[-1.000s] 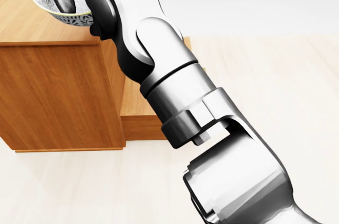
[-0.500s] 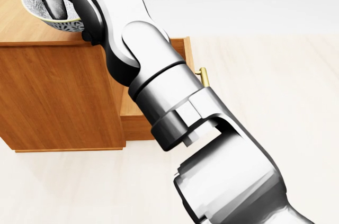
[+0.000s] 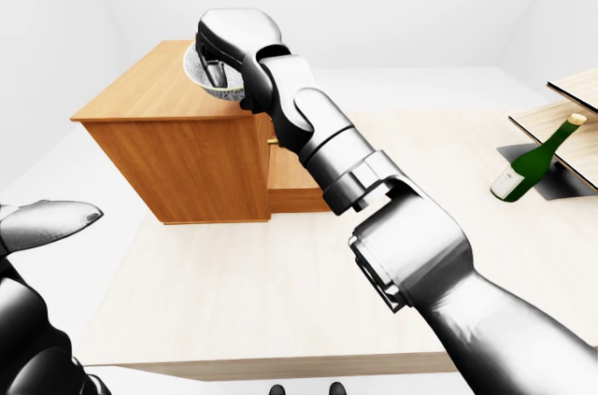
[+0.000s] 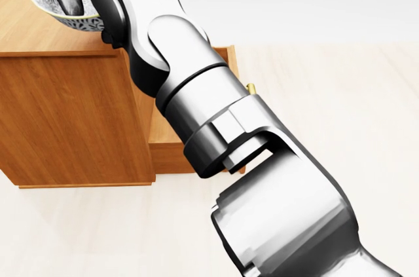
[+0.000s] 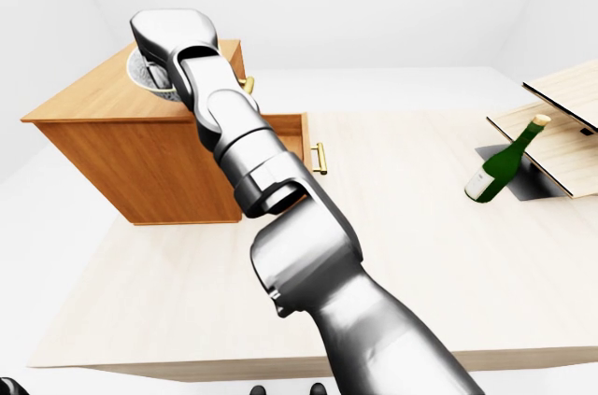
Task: Put the bowl on top of the cabinet.
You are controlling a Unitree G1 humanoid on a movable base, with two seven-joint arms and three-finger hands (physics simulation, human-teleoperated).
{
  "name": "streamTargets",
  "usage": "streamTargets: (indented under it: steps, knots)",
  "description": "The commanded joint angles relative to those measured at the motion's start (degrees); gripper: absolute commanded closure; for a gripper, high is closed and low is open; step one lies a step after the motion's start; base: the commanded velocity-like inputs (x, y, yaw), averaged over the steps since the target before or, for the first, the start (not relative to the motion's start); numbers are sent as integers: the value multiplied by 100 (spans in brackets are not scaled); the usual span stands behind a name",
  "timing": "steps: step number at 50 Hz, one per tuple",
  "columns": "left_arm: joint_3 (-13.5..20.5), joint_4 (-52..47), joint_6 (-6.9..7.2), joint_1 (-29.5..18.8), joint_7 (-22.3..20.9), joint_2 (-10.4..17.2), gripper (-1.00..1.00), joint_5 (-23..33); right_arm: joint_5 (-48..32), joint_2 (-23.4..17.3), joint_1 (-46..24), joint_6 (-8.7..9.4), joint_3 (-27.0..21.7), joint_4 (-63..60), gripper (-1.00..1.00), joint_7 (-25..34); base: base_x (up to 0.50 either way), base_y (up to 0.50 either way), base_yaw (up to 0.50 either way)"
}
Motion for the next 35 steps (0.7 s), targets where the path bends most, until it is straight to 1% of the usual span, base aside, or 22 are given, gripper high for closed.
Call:
streamTargets:
  steps: [1,10,12,13,14,15,16,30,35]
  knots:
    - [19,-1,0,-1,47,27,-100,-68,-47,17,-150,0,-30,163,100,-301,0,0,0]
    - [115,-17,0,-40,115,89,-100,-216,-32,110,-201,0,-12,218,100,-409,0,0,0]
    - [130,-22,0,-50,139,110,-100,-249,-39,118,-180,0,-3,228,76,-434,0,0,0]
    - [135,-12,0,-55,147,117,-100,-264,-44,113,-169,0,0,246,-34,-456,0,0,0]
    - [130,-4,0,-51,152,122,-100,-267,-49,109,-165,0,2,259,-65,-469,0,0,0]
    - [124,2,0,-44,158,124,-100,-267,-51,106,-161,0,1,267,-92,-477,0,0,0]
    - [115,5,0,-37,161,125,-100,-266,-52,100,-159,0,0,276,-100,-483,0,0,0]
    - [44,25,0,16,180,132,-100,-249,-24,13,-331,0,-36,270,-100,-429,0,0,0]
    - [21,32,0,17,171,120,-100,-219,-25,-9,-430,0,-39,171,-100,-311,0,0,0]
